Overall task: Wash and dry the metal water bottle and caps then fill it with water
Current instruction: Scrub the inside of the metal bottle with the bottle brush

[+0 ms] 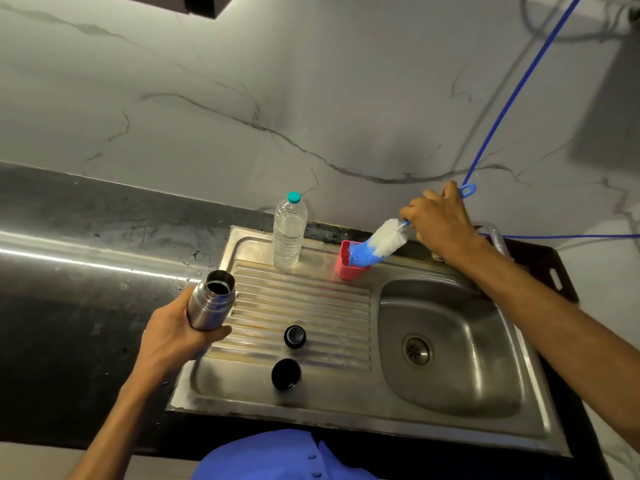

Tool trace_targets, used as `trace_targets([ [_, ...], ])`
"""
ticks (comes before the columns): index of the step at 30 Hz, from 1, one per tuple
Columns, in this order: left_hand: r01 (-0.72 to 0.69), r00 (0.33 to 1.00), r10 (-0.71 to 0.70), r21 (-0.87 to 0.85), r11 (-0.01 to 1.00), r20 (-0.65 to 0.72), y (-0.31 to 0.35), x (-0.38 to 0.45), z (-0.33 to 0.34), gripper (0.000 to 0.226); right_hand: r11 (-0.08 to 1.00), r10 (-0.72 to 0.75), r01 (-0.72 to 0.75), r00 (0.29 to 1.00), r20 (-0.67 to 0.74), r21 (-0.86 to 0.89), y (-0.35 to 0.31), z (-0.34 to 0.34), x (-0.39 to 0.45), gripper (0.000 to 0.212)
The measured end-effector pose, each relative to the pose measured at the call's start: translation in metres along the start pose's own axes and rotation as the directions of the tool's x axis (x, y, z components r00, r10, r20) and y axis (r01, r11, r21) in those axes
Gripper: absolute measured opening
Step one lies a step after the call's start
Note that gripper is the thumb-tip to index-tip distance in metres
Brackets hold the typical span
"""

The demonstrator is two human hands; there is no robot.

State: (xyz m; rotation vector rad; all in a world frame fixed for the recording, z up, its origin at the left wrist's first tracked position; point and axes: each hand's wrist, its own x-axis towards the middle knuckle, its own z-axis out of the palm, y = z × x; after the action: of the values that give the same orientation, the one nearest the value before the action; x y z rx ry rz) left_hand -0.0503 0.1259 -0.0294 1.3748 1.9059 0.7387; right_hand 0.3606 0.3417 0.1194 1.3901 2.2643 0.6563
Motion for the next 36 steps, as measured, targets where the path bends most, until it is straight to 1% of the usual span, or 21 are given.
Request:
trace_targets([
  [1,-0.001,1.000,0.001,0.002,1.000,0.005,-0.002,-0.001,-0.001,0.079,1.000,-0.009,0.009,1.000,0.006,0.001,-0.003,0.002,0.002,0.028],
  [5,-0.003,1.000,0.003,0.008,1.000,0.005,-0.006,-0.005,-0.001,0.070,0.997,-0.064,0.064,0.998,0.011,-0.037,-0.014,0.011,0.013,0.030],
  [8,-0.002,1.000,0.002,0.011,1.000,0.006,-0.006,-0.005,-0.001,0.069,0.995,-0.082,0.082,0.997,0.015,-0.056,-0.019,0.014,0.023,0.028],
  [15,0.039,0.999,-0.038,-0.033,0.999,0.025,-0.006,-0.005,0.001,0.076,0.986,-0.112,0.115,0.993,0.028,-0.122,-0.023,0.014,0.038,0.032],
  [17,0.038,0.999,-0.037,-0.041,0.998,0.030,-0.005,-0.005,0.003,0.076,0.983,-0.121,0.124,0.992,0.032,-0.132,-0.026,0.018,0.039,0.030],
  [21,0.030,0.999,-0.028,-0.051,0.998,0.042,-0.001,-0.006,0.007,0.073,0.984,-0.132,0.139,0.989,0.068,-0.107,-0.034,0.027,0.036,0.026],
  [24,0.028,0.999,-0.025,-0.065,0.998,0.043,0.002,-0.007,0.008,0.071,0.989,-0.122,0.124,0.992,0.032,-0.081,-0.025,0.022,0.033,0.023],
  [27,0.030,0.999,-0.027,-0.069,0.997,0.038,0.003,-0.007,0.009,0.069,0.998,-0.063,0.063,0.998,0.007,0.012,-0.003,0.014,0.026,0.020],
  [30,0.037,0.999,-0.035,-0.065,0.997,0.034,0.008,-0.007,0.011,0.070,0.983,0.086,-0.082,0.996,-0.021,0.166,0.023,0.014,0.010,0.014],
  [33,0.025,0.999,-0.023,-0.068,0.997,0.034,0.013,-0.008,0.017,0.075,0.933,0.212,-0.210,0.977,0.024,0.293,0.043,0.019,-0.017,0.012],
  [36,-0.008,1.000,0.009,-0.100,0.995,0.013,0.030,-0.009,0.027,0.080,0.854,0.290,-0.287,0.955,0.061,0.433,0.059,0.033,-0.054,0.014],
])
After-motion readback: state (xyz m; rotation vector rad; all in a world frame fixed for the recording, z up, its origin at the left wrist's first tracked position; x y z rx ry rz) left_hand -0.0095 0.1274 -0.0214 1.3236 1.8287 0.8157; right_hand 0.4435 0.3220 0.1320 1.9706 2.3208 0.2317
